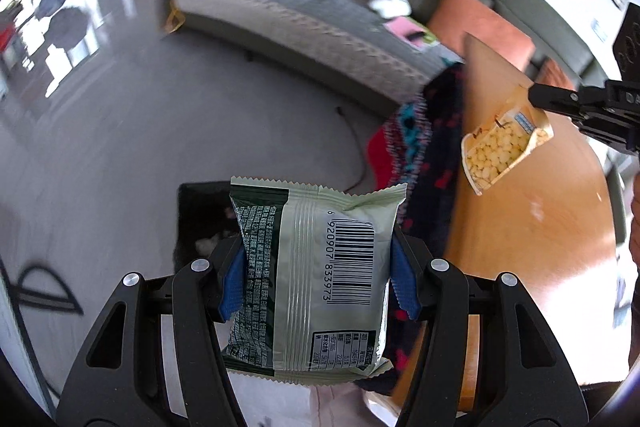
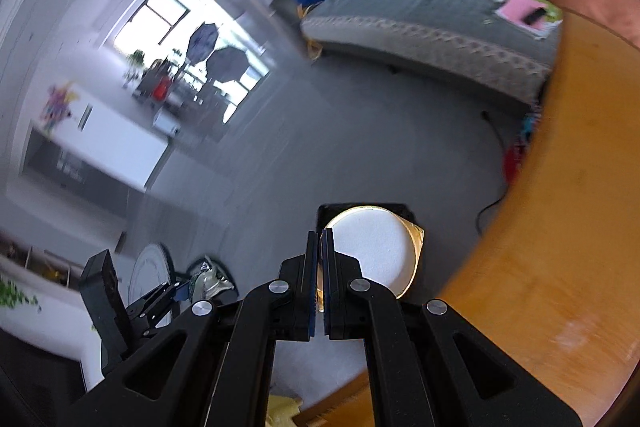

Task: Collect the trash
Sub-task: 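Carry packet and cup over the black bin and open both tools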

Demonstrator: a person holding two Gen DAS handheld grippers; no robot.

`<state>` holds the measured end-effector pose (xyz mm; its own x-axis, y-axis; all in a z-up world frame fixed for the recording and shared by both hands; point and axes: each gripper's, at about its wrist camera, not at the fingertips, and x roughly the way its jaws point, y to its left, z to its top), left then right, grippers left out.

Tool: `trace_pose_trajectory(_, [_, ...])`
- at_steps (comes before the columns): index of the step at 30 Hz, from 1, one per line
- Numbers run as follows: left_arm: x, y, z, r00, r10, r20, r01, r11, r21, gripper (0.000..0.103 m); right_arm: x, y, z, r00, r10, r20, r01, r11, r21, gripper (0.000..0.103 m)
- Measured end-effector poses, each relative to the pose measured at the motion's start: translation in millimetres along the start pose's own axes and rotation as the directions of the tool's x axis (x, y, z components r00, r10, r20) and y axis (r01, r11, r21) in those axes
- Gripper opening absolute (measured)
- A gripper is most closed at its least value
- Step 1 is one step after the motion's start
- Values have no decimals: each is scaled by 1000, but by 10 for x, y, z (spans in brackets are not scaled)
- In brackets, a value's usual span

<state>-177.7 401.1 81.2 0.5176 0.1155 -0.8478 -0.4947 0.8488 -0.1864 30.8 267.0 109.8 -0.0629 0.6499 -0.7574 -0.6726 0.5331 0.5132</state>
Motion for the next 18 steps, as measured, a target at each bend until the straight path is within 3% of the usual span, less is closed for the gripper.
trace_pose_trajectory(10, [106,584,-34,996,92,-22,-94,986,-135,58,655,588,116,992,20,-126,-33,994,-106,3])
trace_pose_trajectory(14, [179,750,9,990,136,-39,-140,976,-168,60,973,893,236,976,51,-210,-83,986,-147,3])
trace_pose_trajectory(15, [201,800,28,988,147,-49,-153,972,-179,74,1083,976,271,972,17,-236,-57,985,-163,8])
trace_pose_trajectory(16, [214,839,52,984,167,-56,-175,967,-187,98,1145,1020,286,971,-9,-240,-34,984,-175,27])
trace_pose_trajectory(18, [199,900,103,973,226,-41,-230,953,-195,97,1173,1064,302,976,-28,-217,-14,982,-188,52])
